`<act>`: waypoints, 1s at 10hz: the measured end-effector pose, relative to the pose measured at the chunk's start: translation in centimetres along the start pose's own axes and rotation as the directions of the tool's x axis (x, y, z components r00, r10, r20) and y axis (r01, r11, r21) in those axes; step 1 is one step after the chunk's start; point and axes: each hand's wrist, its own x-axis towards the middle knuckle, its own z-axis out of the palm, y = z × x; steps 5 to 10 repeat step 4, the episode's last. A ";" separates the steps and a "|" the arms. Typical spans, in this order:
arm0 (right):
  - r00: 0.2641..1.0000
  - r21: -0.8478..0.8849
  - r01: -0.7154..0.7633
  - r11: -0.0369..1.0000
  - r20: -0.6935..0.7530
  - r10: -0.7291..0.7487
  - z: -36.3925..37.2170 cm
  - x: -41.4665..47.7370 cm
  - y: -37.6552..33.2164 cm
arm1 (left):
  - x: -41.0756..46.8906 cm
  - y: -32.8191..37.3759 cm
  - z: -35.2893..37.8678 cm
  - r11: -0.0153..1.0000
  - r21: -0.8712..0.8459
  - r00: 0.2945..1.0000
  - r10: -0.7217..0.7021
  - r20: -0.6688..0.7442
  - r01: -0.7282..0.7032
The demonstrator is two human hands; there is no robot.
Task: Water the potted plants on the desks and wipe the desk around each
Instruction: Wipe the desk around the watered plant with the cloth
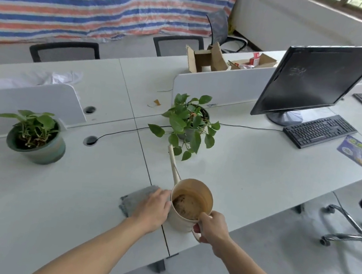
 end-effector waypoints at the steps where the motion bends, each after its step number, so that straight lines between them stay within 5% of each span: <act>1: 1.000 -0.014 -0.005 1.000 0.015 0.005 1.3 -0.8 -0.3 | -0.6 -0.1 -0.4 1.000 -0.002 1.000 -0.002 0.010 0.002; 2: 0.999 -0.215 0.020 0.976 0.047 -0.010 0.2 -1.3 -0.9 | -0.8 0.1 -0.8 1.000 -0.002 0.999 -0.014 0.038 0.014; 3: 0.989 -0.577 0.098 0.811 -0.033 -0.143 -2.5 -1.6 -2.2 | -0.5 0.1 -1.0 0.999 -0.020 0.997 -0.040 0.073 0.042; 4: 0.867 -0.453 0.340 0.824 -0.189 -0.462 -6.1 -4.1 -8.0 | 0.0 0.3 -1.1 0.999 0.007 0.991 -0.054 0.124 0.053; 10: 0.867 -0.453 0.340 0.824 -0.189 -0.462 -6.1 -4.1 -8.0 | 0.0 0.3 -1.1 0.999 0.007 0.991 -0.054 0.124 0.053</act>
